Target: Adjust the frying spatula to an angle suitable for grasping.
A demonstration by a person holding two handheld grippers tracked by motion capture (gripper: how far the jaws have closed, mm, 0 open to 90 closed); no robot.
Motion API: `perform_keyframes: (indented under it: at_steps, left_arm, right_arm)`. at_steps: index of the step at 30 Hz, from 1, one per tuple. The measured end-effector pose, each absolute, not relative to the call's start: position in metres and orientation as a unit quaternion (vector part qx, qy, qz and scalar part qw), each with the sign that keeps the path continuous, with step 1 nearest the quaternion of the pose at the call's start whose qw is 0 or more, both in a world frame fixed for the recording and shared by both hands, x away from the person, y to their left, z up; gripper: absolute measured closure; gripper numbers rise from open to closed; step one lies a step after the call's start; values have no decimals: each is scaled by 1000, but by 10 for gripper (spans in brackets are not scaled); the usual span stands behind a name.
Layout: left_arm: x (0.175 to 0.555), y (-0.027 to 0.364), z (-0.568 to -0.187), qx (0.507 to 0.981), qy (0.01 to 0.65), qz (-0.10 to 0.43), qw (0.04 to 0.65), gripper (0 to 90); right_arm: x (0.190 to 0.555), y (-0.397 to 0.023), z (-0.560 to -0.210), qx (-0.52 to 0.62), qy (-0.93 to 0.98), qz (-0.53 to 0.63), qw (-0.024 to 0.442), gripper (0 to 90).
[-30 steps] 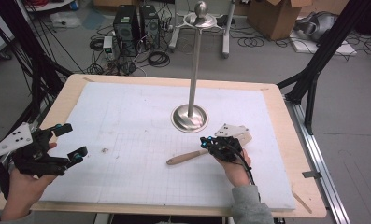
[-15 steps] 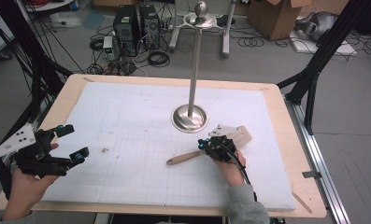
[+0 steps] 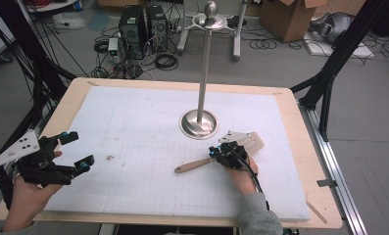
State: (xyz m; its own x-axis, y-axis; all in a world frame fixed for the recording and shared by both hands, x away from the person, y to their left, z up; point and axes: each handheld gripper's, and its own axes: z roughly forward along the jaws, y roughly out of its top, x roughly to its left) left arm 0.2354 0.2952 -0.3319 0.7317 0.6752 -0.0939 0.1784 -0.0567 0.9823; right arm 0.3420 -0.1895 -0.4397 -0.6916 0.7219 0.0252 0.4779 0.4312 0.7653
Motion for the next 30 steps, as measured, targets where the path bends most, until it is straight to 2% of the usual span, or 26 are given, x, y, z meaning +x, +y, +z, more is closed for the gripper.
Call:
perform_keyframes:
  at_steps: [30]
  left_arm:
    - [236,299,-335,698,311,201,612,27]
  right_arm:
    - [345,-199,-446,378,833,380,136,900]
